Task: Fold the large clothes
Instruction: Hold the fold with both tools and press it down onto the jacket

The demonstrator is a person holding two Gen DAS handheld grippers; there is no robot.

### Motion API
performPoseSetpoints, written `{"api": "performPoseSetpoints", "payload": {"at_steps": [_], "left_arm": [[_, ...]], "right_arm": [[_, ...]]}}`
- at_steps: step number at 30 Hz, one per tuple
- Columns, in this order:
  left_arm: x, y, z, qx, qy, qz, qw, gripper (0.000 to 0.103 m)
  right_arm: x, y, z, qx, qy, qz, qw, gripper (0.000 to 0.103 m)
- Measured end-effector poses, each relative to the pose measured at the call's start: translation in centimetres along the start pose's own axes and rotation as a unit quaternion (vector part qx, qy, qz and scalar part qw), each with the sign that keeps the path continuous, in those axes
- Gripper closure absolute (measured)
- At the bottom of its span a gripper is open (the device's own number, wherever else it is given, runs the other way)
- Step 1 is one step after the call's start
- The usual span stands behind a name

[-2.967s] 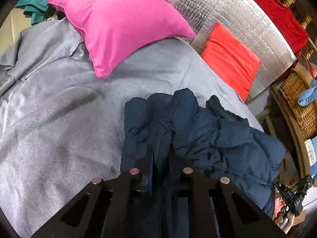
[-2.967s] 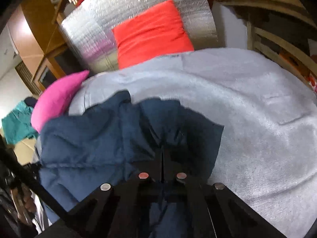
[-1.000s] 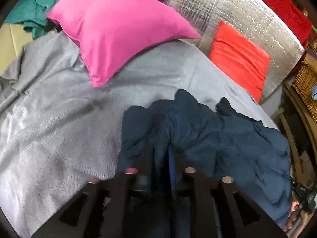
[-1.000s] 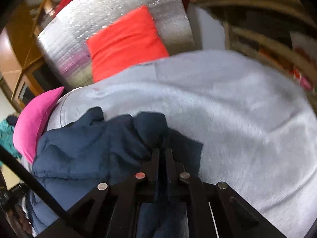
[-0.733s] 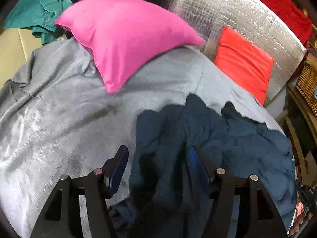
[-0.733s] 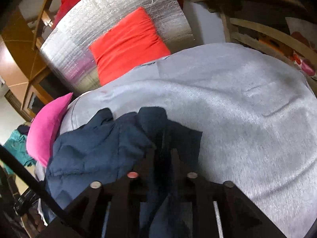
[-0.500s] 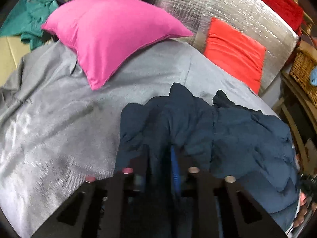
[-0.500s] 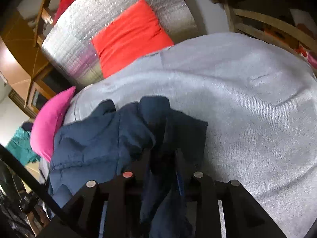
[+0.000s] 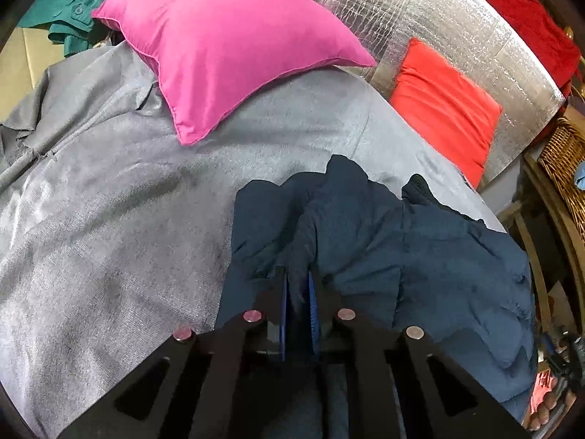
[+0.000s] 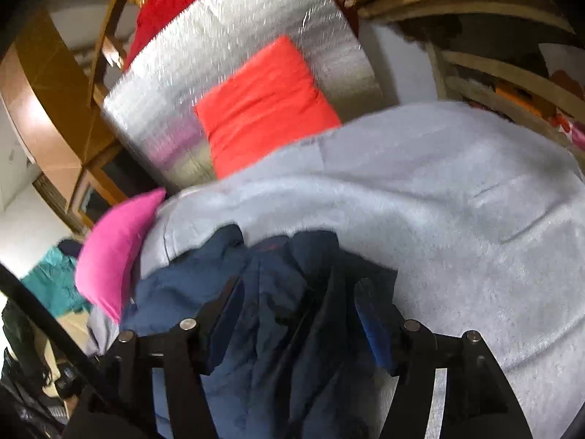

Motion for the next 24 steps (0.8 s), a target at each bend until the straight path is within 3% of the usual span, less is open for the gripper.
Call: {"api": "performPoseSetpoints", "payload": {"at_steps": [1, 3, 4, 6, 8, 13, 16, 18, 21, 22, 23, 24], "left_arm": [[0.0, 0.1, 0.1, -0.001, -0.001, 0.000, 1.0000, 0.090], [0.1, 0.2, 0.2, -0.001, -0.007, 0.005, 1.0000, 0.090], [0.3, 0.1, 0.2, 0.001, -0.012, 0.009, 0.9999, 0.091], [0.7, 0.0, -0.3, 0.013, -0.013, 0.015, 0.9997, 0.093], [0.9, -0.3, -1.1, 0.029, -0.008, 0.015, 0.9994, 0.095], [1.2, -1.5, -2.1, 0.062, -0.002, 0.010, 0.9980, 0.095], [0.6, 0.0, 0.5, 0.019, -0.033, 0.026, 0.9989, 0.093], [0.2, 0.5, 1.0, 0.017, -0.042, 0.027, 0.9986, 0.090], [0.5, 0.2, 0.6, 0.022, -0.045, 0.031, 0.9983, 0.089], [0.4, 0.3, 0.5, 0.021, -0.045, 0.028, 0.9984, 0.081], [0.3, 0.3, 0.5, 0.024, -0.049, 0.027, 0.9981, 0.076], [0.2, 0.3, 0.3, 0.029, -0.054, 0.025, 0.9978, 0.063]], "right_arm": [[0.0, 0.5, 0.8, -0.015, 0.005, -0.002, 1.000, 0.039], [0.3, 1.8, 2.4, -0.049, 0.013, 0.000, 0.999, 0.064], [0.5, 2.2, 3.0, -0.055, 0.019, 0.000, 0.998, 0.068], [0.4, 2.0, 3.3, -0.051, 0.025, -0.008, 0.998, 0.089], [0.0, 1.0, 2.2, -0.027, 0.028, -0.005, 0.999, 0.095], [-2.1, -0.9, -0.3, 0.050, 0.046, -0.027, 0.997, 0.097], [-1.9, 0.4, 2.1, 0.021, 0.084, -0.056, 0.995, 0.097], [-1.0, 1.7, 3.9, -0.013, 0.083, -0.050, 0.995, 0.095], [-0.4, 1.2, 3.0, 0.001, 0.067, -0.026, 0.997, 0.090], [-0.3, 1.2, 2.7, 0.005, 0.064, -0.018, 0.998, 0.085], [-0.2, 1.5, 2.2, 0.008, 0.056, -0.006, 0.998, 0.071], [-0.2, 1.7, 2.2, 0.006, 0.051, -0.006, 0.999, 0.061]]}}
Point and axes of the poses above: each gripper's, at about its wrist camera, not at the fingertips, and z roughly the way its jaws point, x to its right, y to its underside, the point moved 8 cm from there along z, roughly the way its jaws point, and after that the axes turned 7 degrees about y, right-handed, at the moved point
